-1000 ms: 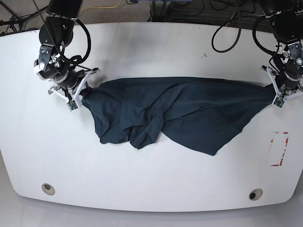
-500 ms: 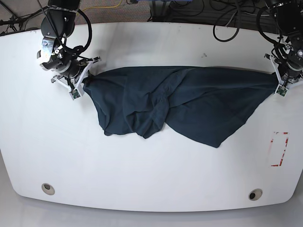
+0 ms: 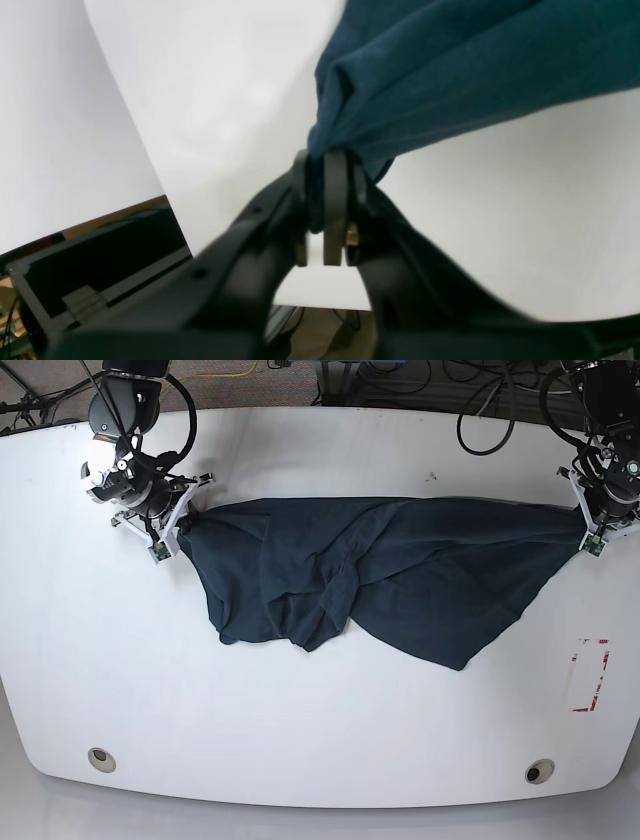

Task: Fold the T-shirt properly
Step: 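Raise both grippers, holding the shirt taut and draped on the table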

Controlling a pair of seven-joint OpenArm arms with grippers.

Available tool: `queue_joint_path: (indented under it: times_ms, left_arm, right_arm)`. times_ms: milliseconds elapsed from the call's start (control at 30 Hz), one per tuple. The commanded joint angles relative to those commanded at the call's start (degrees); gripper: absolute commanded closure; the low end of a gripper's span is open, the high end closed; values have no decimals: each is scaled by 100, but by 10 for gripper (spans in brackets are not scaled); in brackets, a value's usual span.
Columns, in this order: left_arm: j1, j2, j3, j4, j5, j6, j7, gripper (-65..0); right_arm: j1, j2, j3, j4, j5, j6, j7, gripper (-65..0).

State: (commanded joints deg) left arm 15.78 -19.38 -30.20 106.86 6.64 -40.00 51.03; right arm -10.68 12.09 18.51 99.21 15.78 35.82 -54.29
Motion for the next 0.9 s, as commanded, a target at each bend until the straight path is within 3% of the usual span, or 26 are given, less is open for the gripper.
queue_joint_path:
  times_ms: [33, 67, 100, 200, 500, 700, 900]
  left_arm:
    - [-18, 79, 0, 0, 0, 0, 0, -372]
    - [-18, 105, 0, 0, 0, 0, 0, -404]
    - [-18, 176, 0, 26, 0, 0, 0, -486]
    - [-26, 281, 26, 44, -35, 0, 0, -603]
    - [-756, 413, -70, -18, -791, 0, 9, -560]
    - [-1732, 457, -167, -642, -826, 0, 378, -558]
    - [-2558, 457, -193, -1653, -826, 0, 431, -556]
  right_arm:
    - [0, -18, 0, 0, 0, 0, 0, -29]
    - [9, -44, 0, 0, 0, 0, 0, -29]
    - [9, -105, 0, 9, -9, 0, 0, -29]
    - [18, -167, 0, 44, -35, 0, 0, -29]
    - [35, -193, -9, 35, -9, 0, 0, -29]
    - [105, -193, -9, 18, -9, 0, 35, -29]
    - [123, -193, 0, 9, -35, 0, 105, -29]
